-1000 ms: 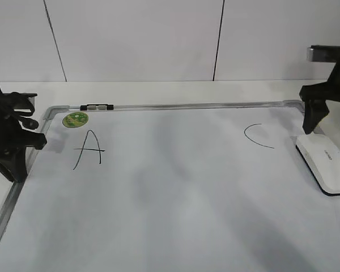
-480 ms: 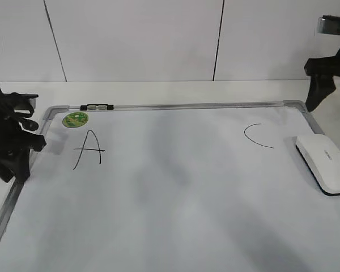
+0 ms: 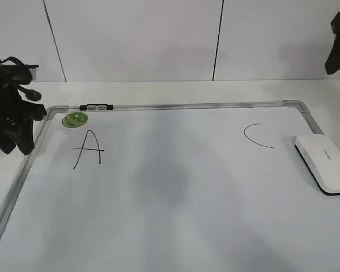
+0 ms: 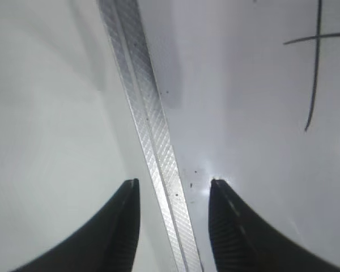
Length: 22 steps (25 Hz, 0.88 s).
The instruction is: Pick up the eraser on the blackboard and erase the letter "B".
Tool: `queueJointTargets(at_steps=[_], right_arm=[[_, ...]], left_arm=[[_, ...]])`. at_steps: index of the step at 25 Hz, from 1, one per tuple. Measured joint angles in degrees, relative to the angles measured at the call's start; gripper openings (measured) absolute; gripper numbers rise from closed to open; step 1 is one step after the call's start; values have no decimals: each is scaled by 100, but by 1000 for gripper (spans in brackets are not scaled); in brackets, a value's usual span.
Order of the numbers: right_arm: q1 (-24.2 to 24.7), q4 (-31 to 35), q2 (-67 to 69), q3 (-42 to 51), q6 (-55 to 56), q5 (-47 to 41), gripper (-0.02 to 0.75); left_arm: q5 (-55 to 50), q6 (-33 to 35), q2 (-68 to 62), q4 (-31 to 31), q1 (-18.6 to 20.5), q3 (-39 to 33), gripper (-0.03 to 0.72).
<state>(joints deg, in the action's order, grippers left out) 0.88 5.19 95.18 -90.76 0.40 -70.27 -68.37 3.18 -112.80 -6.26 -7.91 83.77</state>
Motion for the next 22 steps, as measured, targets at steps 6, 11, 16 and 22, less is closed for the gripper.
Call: queueJointTargets(at_steps=[6,11,16,22], right_arm=[[0,0,-653,55,0,-41,587],[0,0,-1636,757,0,-65,586],[0,-56,-2763,1691,0,-134,586],[0,-277,-4126,2502,-40,-161,585]], left_arm=[[-63,9,765,0,0,6,287],[-150,9,1791,0,0,6,267],[-195,-1,2911,0,0,6,261],[-272,-1,4226,-63,0,-121,255]])
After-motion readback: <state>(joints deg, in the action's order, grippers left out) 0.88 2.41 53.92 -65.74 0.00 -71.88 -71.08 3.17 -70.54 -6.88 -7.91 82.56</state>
